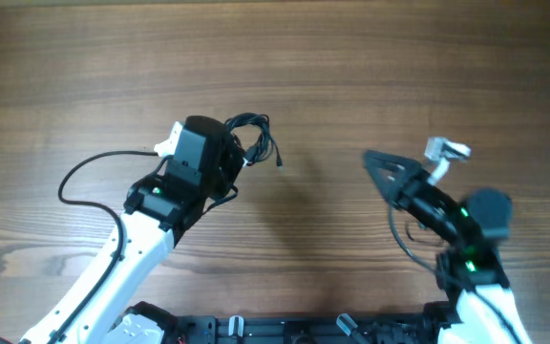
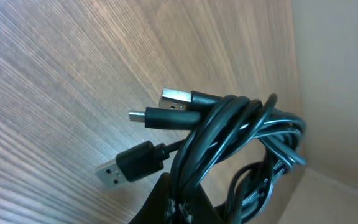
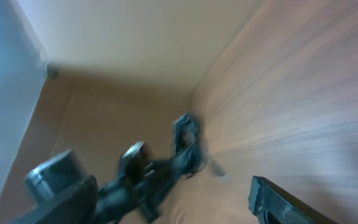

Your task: Untangle cables

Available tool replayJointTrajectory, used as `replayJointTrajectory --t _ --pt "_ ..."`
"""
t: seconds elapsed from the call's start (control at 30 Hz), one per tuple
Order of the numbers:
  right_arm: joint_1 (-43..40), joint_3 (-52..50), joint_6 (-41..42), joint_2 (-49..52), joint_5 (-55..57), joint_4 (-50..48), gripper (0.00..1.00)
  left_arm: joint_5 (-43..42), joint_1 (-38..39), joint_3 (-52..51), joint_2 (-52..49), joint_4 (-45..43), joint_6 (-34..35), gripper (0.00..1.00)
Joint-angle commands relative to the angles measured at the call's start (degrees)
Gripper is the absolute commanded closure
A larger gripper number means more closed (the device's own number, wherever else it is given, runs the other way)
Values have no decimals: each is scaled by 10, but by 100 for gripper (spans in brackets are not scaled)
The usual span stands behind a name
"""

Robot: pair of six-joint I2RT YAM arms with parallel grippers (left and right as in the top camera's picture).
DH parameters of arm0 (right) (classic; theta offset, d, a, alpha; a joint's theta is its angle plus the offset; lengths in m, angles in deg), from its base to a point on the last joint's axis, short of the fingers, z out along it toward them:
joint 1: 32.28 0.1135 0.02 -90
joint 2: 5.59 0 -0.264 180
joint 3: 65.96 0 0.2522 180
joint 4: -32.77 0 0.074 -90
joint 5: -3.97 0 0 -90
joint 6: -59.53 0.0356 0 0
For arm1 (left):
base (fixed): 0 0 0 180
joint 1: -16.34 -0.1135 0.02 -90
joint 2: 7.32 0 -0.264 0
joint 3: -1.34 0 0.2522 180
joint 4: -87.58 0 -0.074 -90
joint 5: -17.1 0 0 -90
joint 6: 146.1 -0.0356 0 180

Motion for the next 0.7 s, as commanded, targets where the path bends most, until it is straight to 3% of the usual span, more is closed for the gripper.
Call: replayJointTrajectory --t 0.0,0.07,0.13,0.2,0.23,0.3,0.37,0.47,0.5,0.57,0.63,0.67 --pt "99 11 76 155 -46 -173 20 -7 20 0 -5 -13 -47 96" --pt "177 11 116 281 25 -278 18 -9 27 0 -5 -21 -117 96" --pt "192 11 136 343 58 -301 16 -43 28 0 -5 -24 -179 96" --pt "192 11 92 388 81 -356 13 -98 28 0 -5 -30 -277 96" --pt "192 12 28 397 85 -375 14 -128 28 0 -5 -30 -310 96" --pt "192 12 -19 397 74 -380 19 -169 28 0 -5 -29 -325 96" --pt "194 12 -28 397 52 -419 33 -194 28 0 -5 -27 -325 96" --pt "201 12 -32 397 50 -423 77 -214 28 0 -5 -27 -330 93" --pt "201 12 -32 397 46 -421 87 -213 28 0 -5 -28 -356 87" --pt "201 12 -25 397 35 -400 95 -213 14 0 -3 -30 -402 49" --pt "201 12 -18 397 14 -391 96 -213 -8 0 0 -30 -420 34" --pt "201 12 -17 397 1 -391 95 -216 -19 0 1 -30 -436 32"
